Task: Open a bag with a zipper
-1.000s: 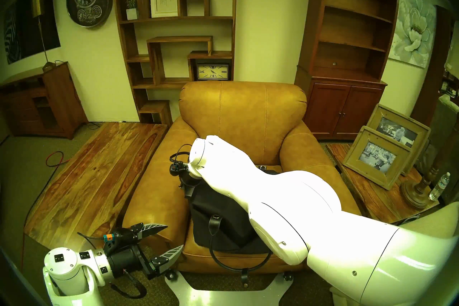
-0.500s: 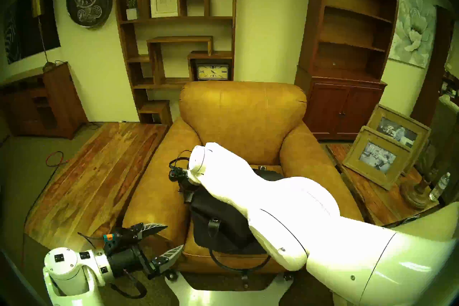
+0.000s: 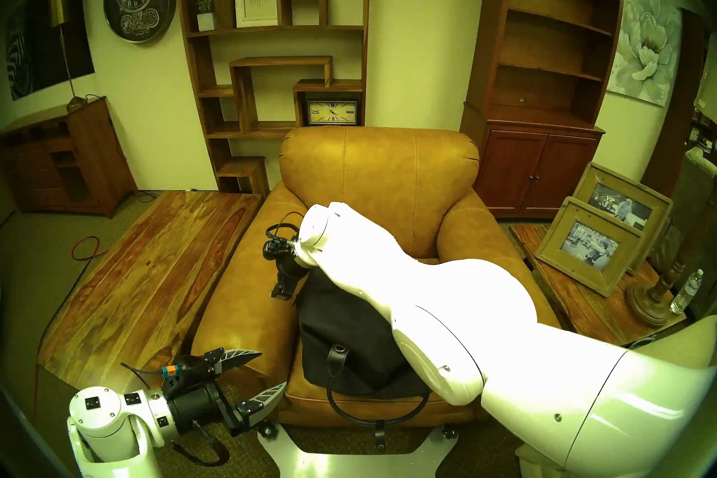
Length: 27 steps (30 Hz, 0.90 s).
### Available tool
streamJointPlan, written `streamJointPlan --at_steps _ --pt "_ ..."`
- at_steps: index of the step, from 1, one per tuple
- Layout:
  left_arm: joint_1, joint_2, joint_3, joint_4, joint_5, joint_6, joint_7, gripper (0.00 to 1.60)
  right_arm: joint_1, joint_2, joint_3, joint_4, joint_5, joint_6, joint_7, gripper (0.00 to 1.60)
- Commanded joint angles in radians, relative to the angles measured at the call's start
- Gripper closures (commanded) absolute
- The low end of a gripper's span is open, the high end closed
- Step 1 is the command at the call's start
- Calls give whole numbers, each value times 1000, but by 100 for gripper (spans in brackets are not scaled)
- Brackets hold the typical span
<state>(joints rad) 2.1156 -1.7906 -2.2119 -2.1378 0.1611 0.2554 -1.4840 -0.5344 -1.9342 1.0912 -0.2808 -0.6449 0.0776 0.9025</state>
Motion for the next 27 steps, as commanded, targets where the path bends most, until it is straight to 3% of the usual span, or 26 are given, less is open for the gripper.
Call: streamJointPlan --at_steps 1,10,23,27 --pt "2 3 2 -13 -6 -1 0 0 75 83 47 -39 43 -52 87 0" --pt "1 2 2 -11 -4 -2 0 0 83 205 112 -103 71 -82 202 0" --pt "-1 1 2 -7 -2 -2 0 0 43 319 160 -124 87 -91 327 0" --pt "-2 1 1 -5 0 -1 0 0 43 383 181 -129 88 -94 362 0"
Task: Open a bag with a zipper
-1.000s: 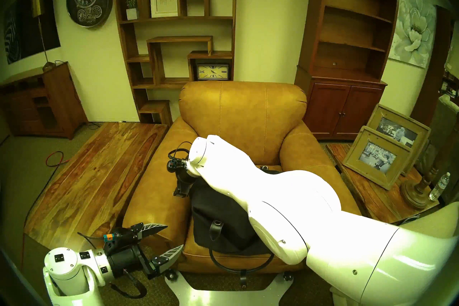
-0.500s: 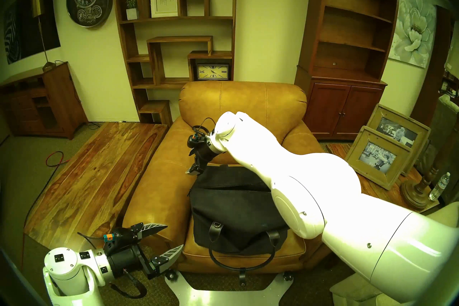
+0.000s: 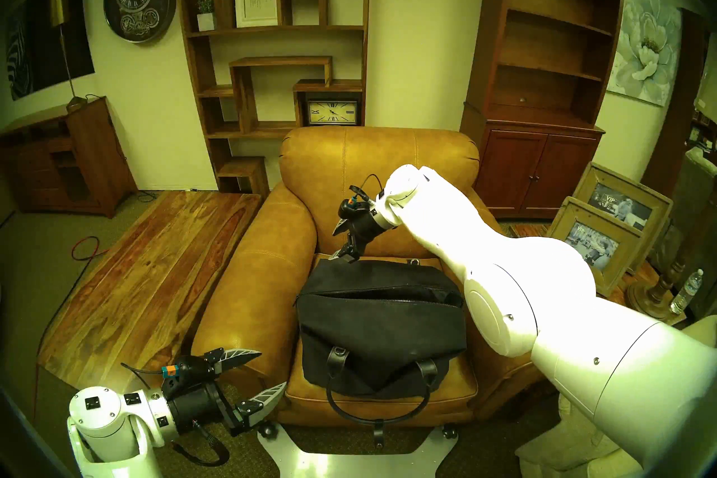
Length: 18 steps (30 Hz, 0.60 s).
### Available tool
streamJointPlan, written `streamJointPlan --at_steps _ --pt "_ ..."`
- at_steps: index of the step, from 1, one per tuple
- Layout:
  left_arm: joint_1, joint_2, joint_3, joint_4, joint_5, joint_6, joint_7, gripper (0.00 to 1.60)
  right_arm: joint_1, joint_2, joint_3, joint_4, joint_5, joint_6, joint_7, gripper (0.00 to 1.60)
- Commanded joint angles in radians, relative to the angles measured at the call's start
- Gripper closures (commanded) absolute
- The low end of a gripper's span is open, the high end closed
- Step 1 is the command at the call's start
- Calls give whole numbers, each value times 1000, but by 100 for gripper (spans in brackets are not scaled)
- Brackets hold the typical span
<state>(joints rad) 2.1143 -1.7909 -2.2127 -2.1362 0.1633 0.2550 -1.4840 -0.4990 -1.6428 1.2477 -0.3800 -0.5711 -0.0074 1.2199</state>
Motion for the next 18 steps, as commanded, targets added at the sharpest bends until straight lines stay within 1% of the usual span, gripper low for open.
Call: streamJointPlan --at_steps 1,9,18 --pt "-1 1 2 -6 -2 -1 0 0 7 104 29 -32 15 -11 54 0" --pt "-3 1 2 -4 -1 -1 0 0 -17 184 65 -46 27 -34 113 0" --pt "-5 1 1 -1 1 -1 0 0 -62 279 117 -58 45 -54 145 0"
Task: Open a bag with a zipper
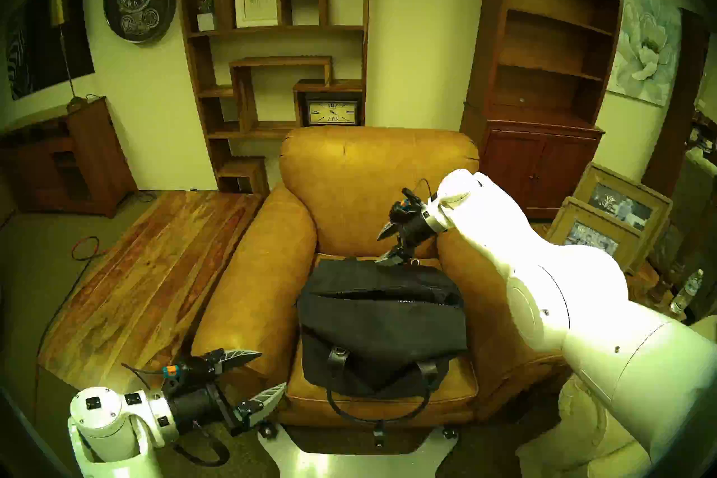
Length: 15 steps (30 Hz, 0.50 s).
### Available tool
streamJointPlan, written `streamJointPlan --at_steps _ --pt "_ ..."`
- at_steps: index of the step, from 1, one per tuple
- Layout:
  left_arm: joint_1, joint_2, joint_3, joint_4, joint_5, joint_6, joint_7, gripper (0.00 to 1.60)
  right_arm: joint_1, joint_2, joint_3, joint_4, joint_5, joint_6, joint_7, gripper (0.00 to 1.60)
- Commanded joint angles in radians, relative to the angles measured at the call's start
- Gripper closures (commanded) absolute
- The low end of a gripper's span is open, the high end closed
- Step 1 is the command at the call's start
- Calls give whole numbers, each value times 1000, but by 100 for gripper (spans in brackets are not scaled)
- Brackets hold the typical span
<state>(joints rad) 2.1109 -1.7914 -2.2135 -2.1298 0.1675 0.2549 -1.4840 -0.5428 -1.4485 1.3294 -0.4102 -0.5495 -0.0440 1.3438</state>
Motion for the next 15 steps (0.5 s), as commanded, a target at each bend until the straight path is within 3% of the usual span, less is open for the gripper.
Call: streamJointPlan --at_steps 1,15 --pt "-2 1 2 -8 -3 -1 0 0 -26 94 41 -31 27 -22 27 0" --pt "-4 1 1 -4 0 -1 0 0 -82 191 137 -85 76 -84 62 0"
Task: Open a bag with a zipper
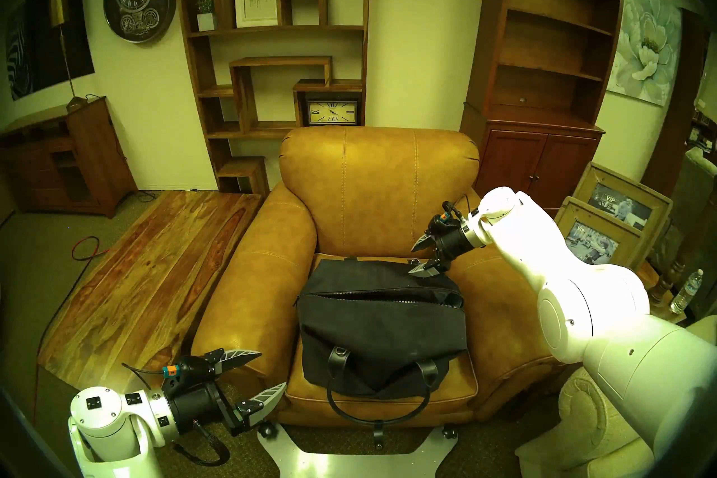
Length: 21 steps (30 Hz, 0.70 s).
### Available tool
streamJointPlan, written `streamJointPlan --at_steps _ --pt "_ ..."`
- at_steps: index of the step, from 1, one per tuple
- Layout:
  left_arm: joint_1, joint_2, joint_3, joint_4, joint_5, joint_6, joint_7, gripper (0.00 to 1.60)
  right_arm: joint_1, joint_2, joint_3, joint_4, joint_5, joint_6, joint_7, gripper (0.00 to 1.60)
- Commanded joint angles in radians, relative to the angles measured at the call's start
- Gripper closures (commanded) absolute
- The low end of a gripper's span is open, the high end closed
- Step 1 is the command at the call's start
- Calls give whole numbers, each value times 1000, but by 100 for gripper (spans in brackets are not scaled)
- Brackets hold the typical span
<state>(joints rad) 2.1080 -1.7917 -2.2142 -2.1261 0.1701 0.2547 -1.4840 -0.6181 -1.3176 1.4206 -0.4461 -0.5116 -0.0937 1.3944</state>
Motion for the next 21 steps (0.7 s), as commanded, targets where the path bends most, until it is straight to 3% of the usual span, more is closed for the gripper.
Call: streamJointPlan --at_steps 1,21 --pt "-1 1 2 -8 -3 -1 0 0 -6 60 46 -49 38 -34 11 0" --pt "-5 0 1 -6 0 -1 0 0 -84 93 182 -198 140 -141 89 0"
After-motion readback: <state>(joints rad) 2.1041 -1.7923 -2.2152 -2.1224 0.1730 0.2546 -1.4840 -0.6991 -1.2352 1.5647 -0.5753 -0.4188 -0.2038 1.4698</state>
